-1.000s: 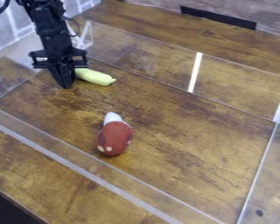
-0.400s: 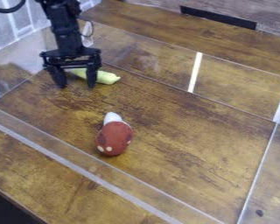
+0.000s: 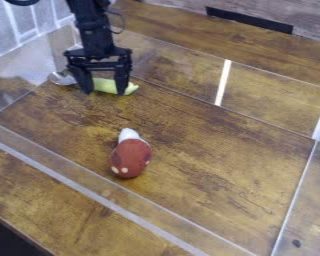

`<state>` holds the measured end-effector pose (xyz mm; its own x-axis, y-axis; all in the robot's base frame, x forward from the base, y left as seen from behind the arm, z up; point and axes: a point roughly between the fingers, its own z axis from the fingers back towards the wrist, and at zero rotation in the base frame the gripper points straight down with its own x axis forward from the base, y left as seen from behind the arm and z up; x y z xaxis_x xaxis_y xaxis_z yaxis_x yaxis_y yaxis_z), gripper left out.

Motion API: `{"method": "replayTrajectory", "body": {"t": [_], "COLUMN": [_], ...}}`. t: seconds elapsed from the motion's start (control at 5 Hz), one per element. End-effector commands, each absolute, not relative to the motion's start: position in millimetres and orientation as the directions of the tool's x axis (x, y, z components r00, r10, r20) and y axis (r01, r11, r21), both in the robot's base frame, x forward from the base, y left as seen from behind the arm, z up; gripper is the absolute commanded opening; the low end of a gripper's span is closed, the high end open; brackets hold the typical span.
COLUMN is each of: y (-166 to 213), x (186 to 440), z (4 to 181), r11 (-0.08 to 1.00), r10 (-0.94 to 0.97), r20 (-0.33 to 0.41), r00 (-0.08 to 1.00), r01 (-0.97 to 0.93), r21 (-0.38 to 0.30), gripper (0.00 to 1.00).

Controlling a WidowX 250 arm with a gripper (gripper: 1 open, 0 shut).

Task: Move the green spoon to the left

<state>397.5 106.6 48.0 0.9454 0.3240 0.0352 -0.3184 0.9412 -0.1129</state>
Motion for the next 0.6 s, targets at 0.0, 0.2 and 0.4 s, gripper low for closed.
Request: {"method": "replayTrajectory", "body": {"t": [0.0,0.2,0.4], "y": [92.0,79.7,77.6], "x": [406.6,403.3,400.5], "z": [115.8,132.6,147.2], "r11": [0.971,0.984,0.983], "r10": [0.232,0.168,0.176], "r20": [0.183,0.201,0.212], "r00": [0.955,0.965,0.961], "r01": [-0.216,-0.151,-0.162], "r21": [-0.108,-0.097,-0.082], "gripper": [1.00,1.00,1.00]}}
